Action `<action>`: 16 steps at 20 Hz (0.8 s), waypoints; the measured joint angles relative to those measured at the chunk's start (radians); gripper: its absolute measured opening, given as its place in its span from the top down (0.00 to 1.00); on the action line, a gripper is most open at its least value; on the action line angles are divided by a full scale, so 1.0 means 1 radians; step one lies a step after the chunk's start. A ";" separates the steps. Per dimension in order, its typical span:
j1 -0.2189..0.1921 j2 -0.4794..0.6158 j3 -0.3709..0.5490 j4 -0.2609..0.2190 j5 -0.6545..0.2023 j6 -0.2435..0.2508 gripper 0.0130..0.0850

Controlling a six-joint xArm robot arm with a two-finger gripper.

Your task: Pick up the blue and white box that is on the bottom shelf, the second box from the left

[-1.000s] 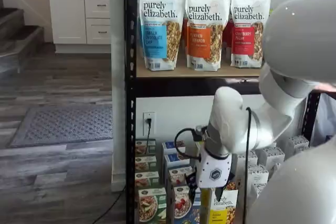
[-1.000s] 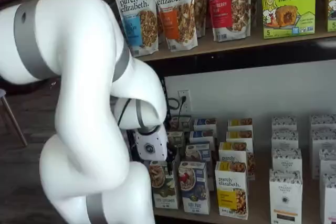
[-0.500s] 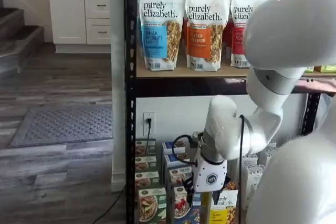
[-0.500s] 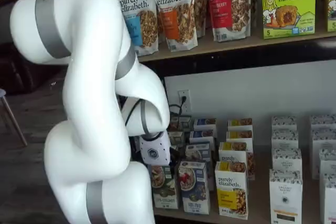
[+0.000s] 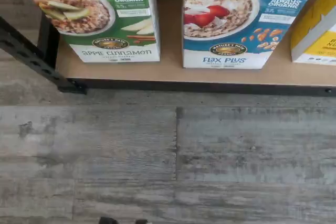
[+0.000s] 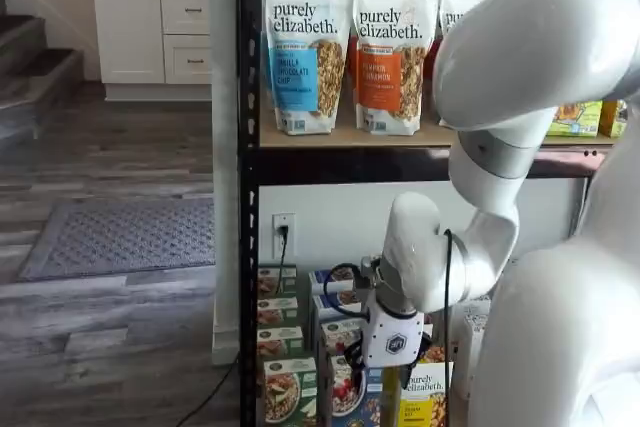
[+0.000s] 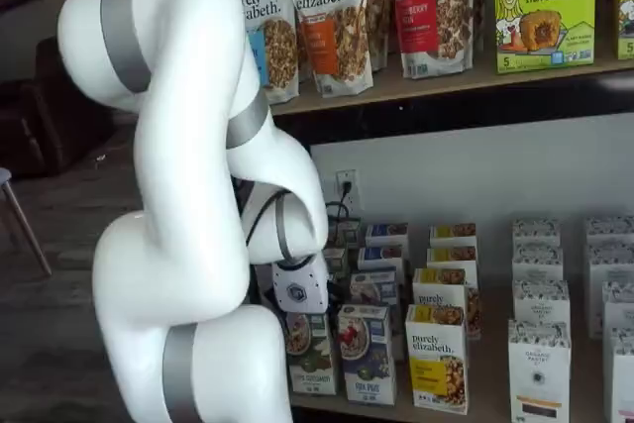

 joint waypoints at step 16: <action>-0.044 0.200 -0.139 0.040 -0.037 -0.083 0.00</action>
